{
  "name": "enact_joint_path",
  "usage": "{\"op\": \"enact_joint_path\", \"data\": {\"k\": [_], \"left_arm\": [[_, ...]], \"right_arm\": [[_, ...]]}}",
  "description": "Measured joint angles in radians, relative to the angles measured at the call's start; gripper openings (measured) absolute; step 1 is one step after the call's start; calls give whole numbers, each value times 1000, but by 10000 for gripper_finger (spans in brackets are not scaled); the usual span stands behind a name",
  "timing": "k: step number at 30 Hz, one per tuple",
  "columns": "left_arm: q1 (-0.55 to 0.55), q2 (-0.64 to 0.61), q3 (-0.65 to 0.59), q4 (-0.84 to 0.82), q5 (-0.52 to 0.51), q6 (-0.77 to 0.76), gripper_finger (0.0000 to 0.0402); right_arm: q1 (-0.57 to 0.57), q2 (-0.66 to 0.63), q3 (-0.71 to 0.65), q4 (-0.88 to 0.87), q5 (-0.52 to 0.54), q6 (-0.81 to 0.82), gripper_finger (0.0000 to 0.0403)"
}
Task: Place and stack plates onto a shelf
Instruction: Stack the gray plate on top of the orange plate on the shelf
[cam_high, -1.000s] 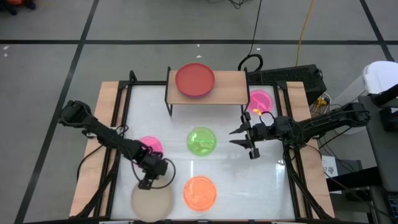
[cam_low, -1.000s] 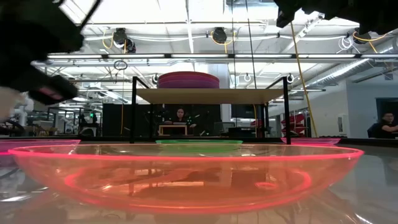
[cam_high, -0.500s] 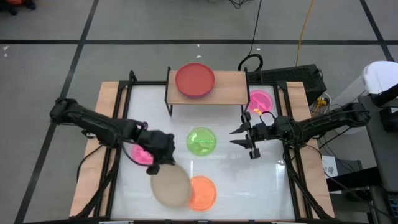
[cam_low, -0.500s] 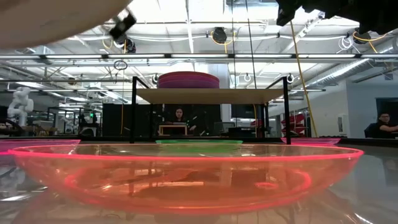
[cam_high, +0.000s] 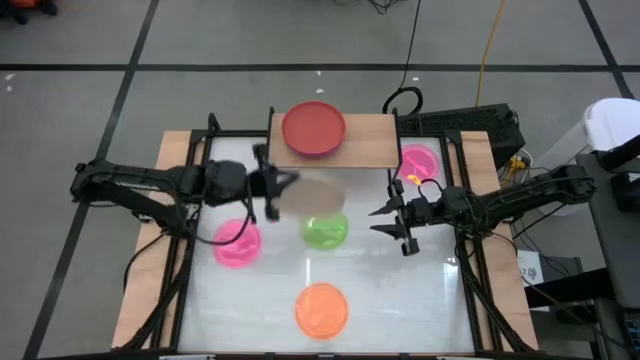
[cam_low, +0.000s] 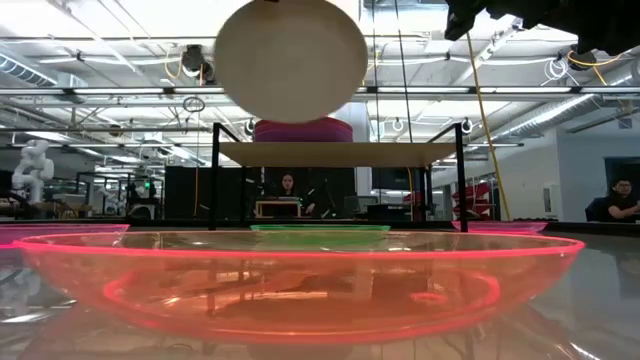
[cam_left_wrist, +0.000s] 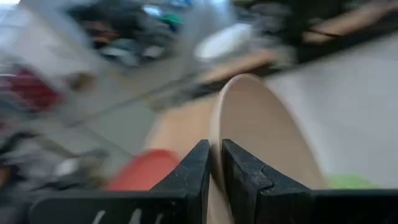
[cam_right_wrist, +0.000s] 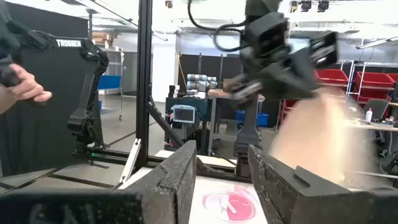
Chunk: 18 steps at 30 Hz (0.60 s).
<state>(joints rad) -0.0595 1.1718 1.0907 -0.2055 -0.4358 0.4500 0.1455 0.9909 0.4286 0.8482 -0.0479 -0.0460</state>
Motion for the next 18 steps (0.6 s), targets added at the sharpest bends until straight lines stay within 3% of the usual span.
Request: {"op": "enact_joint_path", "data": {"k": [4,8,14,18], "left_arm": [[99,0,0,193,-27,83,45],[204,0,0,333,-27,74,45],[376,0,0,424,-18,-261,45],[442,9,0,394,100,-362,45]], "right_arm": [[0,0,0,-1,0,0,128],[0,0,0,-8,0,-1,128],[-1,0,0,-15,2,-19,128],[-1,0,0,-16,2,-19,128]]}}
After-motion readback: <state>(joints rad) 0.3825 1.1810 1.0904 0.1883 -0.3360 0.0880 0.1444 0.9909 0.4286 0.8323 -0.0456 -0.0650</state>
